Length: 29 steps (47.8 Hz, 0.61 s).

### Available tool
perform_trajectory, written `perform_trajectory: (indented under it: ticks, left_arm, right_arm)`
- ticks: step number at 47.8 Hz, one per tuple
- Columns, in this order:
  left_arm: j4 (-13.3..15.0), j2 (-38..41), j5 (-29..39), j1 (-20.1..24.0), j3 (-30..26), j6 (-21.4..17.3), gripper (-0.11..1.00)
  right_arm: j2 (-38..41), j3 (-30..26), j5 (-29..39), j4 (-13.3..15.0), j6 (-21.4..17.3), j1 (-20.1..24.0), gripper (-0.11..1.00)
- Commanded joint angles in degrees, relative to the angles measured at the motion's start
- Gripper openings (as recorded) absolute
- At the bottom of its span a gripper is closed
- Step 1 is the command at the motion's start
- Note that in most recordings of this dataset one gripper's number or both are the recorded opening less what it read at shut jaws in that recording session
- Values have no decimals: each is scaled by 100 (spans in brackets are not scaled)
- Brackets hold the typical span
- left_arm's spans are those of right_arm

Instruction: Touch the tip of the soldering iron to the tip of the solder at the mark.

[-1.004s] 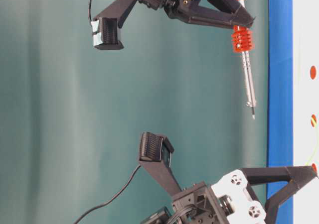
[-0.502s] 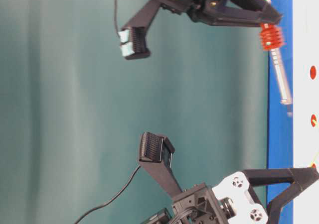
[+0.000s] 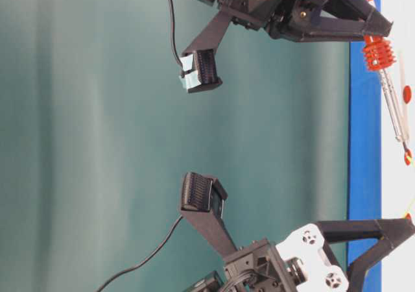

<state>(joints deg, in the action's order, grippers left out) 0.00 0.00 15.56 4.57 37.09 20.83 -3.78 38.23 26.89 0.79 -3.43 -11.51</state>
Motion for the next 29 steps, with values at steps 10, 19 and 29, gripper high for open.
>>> perform_trajectory:
  ticks: [10, 19, 29]
  left_arm:
    - [-18, -79, -26, -18, -70, 0, 1]
    - [-18, -79, -26, -18, -79, 0, 0]
    - [-18, -79, -26, -18, -79, 0, 1]
  right_arm:
    - [9, -185, -35, 18, 0, 0, 6]
    - [9, -185, -26, 18, 0, 0, 6]
    - [9, -185, -18, 18, 0, 0, 6]
